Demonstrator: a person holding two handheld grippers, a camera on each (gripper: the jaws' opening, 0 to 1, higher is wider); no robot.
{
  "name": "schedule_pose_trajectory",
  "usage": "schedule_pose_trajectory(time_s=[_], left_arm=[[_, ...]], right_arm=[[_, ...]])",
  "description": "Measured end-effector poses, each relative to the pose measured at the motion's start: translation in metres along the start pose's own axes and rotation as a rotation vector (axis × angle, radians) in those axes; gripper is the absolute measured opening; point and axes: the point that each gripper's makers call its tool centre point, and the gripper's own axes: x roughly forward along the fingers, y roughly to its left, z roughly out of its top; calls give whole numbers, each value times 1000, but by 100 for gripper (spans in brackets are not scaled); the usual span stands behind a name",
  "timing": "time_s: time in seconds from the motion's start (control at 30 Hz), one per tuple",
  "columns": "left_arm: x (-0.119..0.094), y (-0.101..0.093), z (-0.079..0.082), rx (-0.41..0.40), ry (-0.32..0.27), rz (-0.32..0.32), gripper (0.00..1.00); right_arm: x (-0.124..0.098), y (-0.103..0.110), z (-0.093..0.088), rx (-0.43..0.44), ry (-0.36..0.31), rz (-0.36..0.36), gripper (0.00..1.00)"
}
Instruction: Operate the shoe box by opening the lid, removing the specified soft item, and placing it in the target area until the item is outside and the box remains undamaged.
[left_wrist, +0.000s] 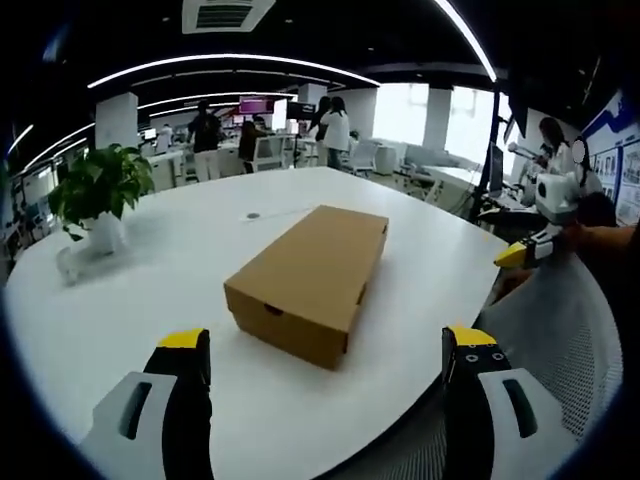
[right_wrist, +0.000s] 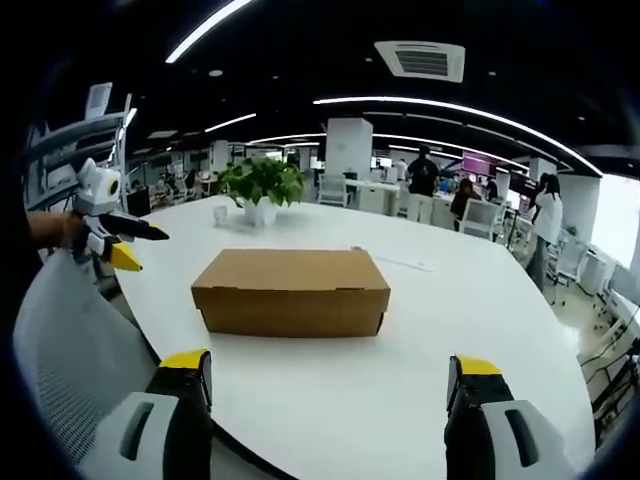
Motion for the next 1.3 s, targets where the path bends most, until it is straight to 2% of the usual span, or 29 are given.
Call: schedule_pose_trajectory(time_s=[0.13, 0.43, 0.53, 0.63, 1.03, 1.3], left_arm=[[-2, -2, 9, -48, -31, -4, 100], [-4, 6, 11, -53, -31, 26, 99], [-4, 9, 9, -52, -22, 41, 99], [-3, 12, 9, 2, -23, 59, 99], [8, 8, 9, -1, 2, 49, 100], [21, 0, 2, -26, 32, 43, 99]], right_arm=[[4, 2, 9, -28, -2, 24, 98], [20, -1, 22, -104, 10, 70, 98], [24, -3, 23, -115, 15, 81, 98], [27, -4, 23, -130, 20, 90, 98], [43, -11, 22, -154, 27, 142, 96], [54, -14, 18, -166, 37, 182, 96]])
